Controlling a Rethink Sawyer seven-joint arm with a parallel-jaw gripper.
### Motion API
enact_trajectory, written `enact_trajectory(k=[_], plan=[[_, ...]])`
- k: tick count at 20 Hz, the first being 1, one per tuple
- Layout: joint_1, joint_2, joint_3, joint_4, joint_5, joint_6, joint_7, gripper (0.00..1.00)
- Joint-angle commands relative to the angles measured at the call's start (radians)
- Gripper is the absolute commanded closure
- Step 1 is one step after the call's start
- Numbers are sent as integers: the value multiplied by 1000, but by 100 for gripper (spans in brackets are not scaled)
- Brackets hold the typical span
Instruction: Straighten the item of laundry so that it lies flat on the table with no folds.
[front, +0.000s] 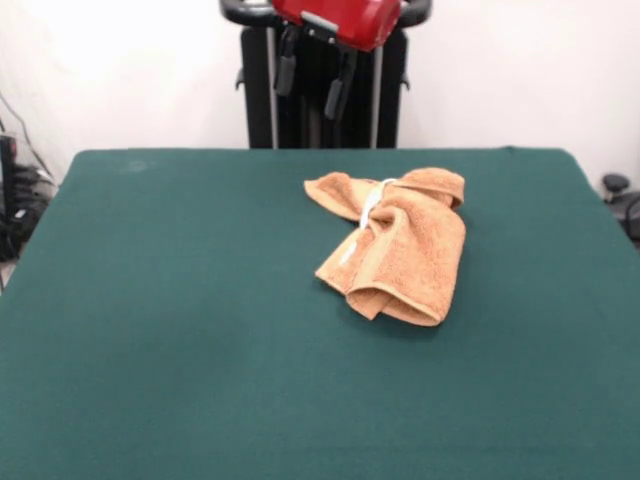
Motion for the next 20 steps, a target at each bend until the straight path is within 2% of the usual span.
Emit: enact_trajectory(k=[1, 4, 6, 8, 12, 18, 20], plan=[[-136, -3, 158, 18, -120, 167, -132, 0], [-182, 70, 238, 77, -103, -12, -86, 0], [-191, 104, 259, 79, -108, -63, -32, 0], [-188, 132, 265, 72, -118, -71, 22, 0], [-196, 167, 300, 65, -130, -111, 54, 0], [-252, 203, 411, 88, -74, -150, 81, 0], [-246, 207, 418, 74, -80, -124, 88, 0]])
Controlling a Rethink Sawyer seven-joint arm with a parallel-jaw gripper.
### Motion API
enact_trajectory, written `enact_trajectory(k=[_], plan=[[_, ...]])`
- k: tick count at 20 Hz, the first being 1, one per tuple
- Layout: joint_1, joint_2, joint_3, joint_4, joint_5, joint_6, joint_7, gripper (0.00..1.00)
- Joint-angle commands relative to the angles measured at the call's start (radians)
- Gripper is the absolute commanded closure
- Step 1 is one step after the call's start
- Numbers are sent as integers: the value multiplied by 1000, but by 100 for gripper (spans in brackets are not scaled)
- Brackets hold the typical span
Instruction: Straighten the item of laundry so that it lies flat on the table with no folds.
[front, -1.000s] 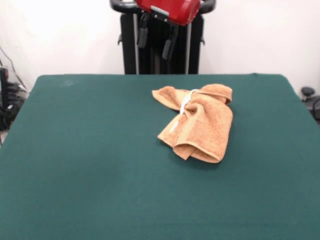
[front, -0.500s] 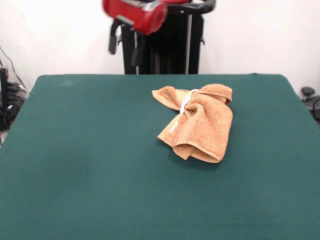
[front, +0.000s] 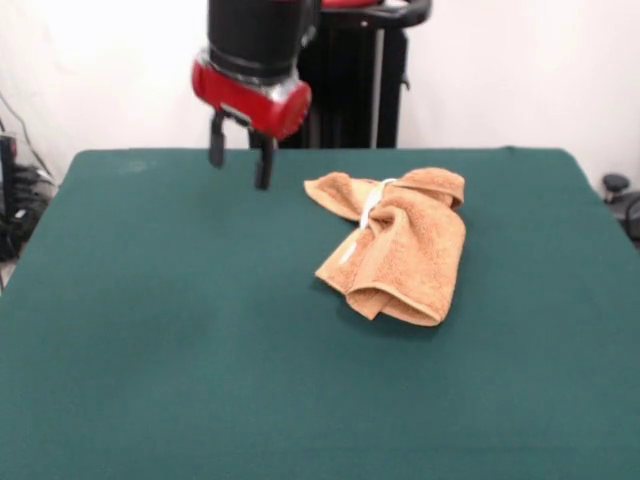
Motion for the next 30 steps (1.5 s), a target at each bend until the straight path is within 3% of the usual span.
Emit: enact_trajectory(k=[1, 10, 17, 27, 30], plan=[[-6, 109, 246, 70, 15, -21, 93, 0], [34, 33, 254, 102, 20, 123, 145, 0], [16, 1, 295, 138, 34, 149, 135, 0], [49, 74, 297, 174, 11, 36, 164, 0], [105, 117, 251, 147, -19, 36, 198, 0]])
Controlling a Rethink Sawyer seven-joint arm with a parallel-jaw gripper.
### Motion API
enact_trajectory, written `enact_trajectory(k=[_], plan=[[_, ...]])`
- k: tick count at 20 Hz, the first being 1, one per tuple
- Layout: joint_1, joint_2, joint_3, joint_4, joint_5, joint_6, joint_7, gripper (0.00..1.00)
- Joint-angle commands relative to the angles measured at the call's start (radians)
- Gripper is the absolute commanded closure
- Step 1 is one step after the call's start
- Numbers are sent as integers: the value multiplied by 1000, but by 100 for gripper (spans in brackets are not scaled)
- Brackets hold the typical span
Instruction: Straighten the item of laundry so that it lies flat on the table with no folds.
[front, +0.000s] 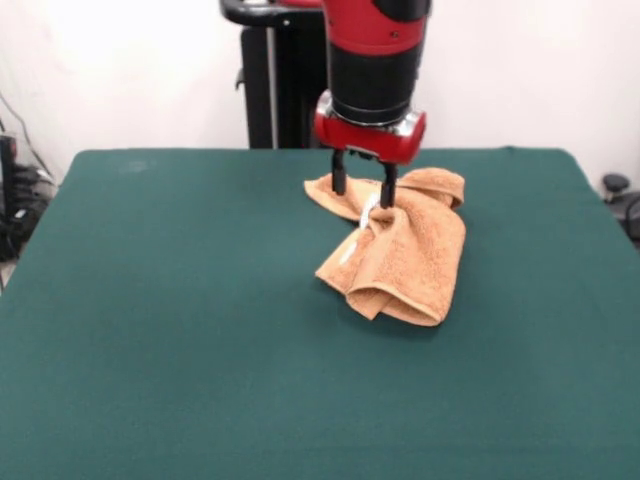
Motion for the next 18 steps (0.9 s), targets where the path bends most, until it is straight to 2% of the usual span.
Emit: enact_trajectory(k=[1, 8, 12, 15, 18], plan=[[111, 131, 47, 66, -28, -13, 213, 0], [289, 255, -139, -58, -69, 91, 301, 0], [385, 303, -241, -134, -38, 190, 371, 0], [384, 327, -231, -148, 9, 132, 366, 0], [382, 313, -240, -173, 17, 176, 351, 0]])
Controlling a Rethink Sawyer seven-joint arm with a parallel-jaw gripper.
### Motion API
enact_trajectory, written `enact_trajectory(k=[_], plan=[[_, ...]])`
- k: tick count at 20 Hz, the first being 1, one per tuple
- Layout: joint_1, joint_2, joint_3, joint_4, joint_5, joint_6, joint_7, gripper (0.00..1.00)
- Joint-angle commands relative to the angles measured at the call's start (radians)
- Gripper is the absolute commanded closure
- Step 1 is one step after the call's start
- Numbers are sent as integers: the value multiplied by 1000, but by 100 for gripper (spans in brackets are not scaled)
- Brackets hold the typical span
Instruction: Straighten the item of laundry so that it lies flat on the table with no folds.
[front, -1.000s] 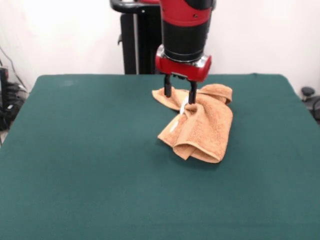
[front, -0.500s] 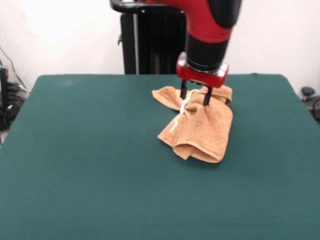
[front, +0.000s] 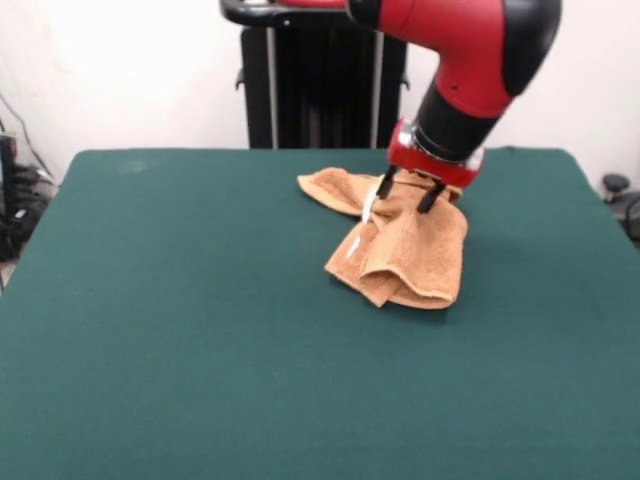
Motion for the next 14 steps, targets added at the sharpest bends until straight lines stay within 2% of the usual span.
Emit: enact_trajectory(k=[1, 14], plan=[[23, 65, -38, -101, 37, 169, 318, 0], [38, -10, -48, -63, 53, 202, 358, 0]])
